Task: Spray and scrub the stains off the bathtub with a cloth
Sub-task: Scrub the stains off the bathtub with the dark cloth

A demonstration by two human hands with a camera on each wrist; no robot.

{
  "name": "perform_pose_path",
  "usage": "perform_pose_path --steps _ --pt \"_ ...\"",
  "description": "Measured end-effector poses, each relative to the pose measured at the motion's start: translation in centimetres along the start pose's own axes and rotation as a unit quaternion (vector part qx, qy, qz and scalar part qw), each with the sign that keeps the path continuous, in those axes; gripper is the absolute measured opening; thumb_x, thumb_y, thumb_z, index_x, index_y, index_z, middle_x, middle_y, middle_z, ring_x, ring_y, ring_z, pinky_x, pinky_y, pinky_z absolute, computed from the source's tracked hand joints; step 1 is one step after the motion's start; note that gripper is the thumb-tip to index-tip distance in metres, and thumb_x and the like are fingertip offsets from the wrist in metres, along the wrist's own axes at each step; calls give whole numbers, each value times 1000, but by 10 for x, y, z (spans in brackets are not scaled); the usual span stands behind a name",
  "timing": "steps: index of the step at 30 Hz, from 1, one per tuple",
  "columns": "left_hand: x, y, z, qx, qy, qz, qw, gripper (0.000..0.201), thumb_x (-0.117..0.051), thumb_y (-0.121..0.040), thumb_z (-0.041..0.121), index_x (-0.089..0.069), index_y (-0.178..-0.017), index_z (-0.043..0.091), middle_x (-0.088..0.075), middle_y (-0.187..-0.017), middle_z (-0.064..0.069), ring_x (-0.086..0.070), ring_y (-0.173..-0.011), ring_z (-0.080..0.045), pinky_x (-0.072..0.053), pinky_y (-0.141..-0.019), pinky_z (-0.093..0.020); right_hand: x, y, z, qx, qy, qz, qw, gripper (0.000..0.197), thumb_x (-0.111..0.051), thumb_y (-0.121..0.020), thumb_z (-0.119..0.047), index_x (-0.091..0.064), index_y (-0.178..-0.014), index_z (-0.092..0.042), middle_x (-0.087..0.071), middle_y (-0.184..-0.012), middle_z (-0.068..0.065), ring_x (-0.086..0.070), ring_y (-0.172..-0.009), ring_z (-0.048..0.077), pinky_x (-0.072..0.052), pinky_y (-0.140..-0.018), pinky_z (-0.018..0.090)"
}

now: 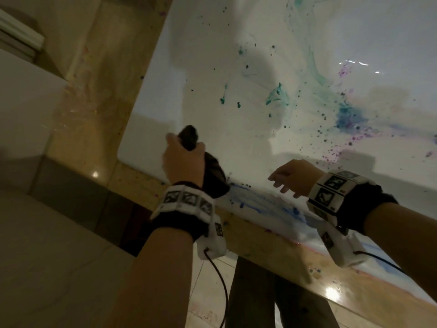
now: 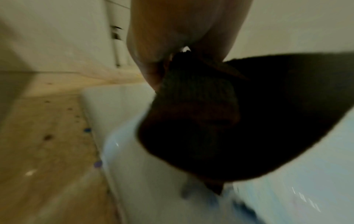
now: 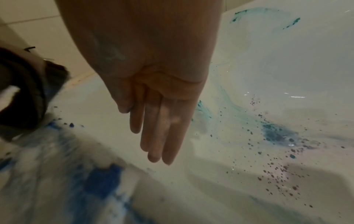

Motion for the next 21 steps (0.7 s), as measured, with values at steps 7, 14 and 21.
perform_pose_path --steps 7,14,21 --pt "5 2 -40 52 -63 -39 996 44 -53 -91 32 -38 -120 3 -57 -112 -19 -57 -98 -36 -49 -81 -42 8 -1 -3 -20 -12 12 1000 31 -45 -96 -23 -64 -114 -6 -68 -108 7 -66 -96 22 -47 -64 18" --pt "-19 -2 -23 4 -61 -33 998 58 -48 -94 29 -21 -140 6 -49 -129 -17 -53 -110 -35 -43 -88 -41 -3 -3 0 -18 5 5 1000 30 -44 -96 -22 -63 -116 -8 -68 -108 5 -66 -94 20 -47 -68 16" --pt "-26 4 4 -3 45 -128 991 44 -50 -92 28 -35 -123 1 -55 -115 -17 -54 -103 -33 -46 -88 -39 3 16 -11 44 28 89 995 33 -44 -97 -23 -53 -129 -22 -58 -127 1 -57 -112 18 -40 -99 25"
Point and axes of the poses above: each hand's wrist, its own y-axis away from the middle knuckle, its own x-axis out of the back of the hand, z = x × y, the point moved 2 cm from there along -y, towards the middle knuckle
